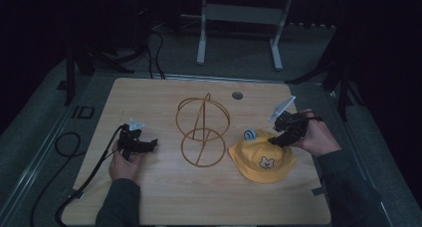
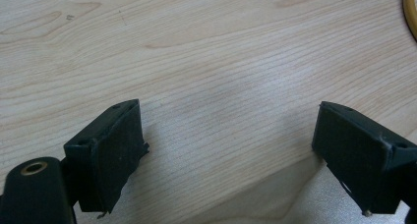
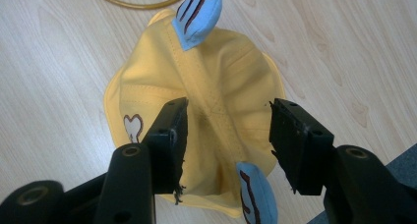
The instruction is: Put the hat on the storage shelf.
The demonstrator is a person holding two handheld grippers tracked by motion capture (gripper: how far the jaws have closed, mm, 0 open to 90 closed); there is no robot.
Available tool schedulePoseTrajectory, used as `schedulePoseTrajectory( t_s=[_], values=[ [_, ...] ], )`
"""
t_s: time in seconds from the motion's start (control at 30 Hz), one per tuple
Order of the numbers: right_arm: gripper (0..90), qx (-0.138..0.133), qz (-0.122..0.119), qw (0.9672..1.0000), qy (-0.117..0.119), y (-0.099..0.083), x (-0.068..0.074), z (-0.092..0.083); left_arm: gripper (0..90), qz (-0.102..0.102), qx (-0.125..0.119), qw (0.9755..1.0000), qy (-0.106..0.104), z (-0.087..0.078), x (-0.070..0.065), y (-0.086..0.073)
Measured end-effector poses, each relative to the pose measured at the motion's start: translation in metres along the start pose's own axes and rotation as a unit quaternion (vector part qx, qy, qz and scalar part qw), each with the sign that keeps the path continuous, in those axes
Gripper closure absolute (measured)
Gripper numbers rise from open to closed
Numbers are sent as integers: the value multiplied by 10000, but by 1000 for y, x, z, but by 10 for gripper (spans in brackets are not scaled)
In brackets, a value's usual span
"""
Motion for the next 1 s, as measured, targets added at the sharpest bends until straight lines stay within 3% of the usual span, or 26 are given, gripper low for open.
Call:
schedulePoseTrajectory(
  t_s=[0.2,0.9,1.0],
  values=[
    [500,169,-119,9998,80,3,1,5,119,3,2,10000,3,0,0,0],
    [526,642,-206,9971,352,3,3,27,119,-2,-2,10000,2,0,0,0],
    [610,740,-200,9958,497,1,3,31,119,-1,0,10000,2,0,0,0]
  ],
)
Point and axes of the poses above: each handheld gripper's, and its own axes: z roughly forward along the jaws, y roughly out of its top, x roughly to its left, the point moved 7 cm from there along z, roughly forward along the jaws, and after that the axes turned 11 degrees about -z, right-handed, at the moved point
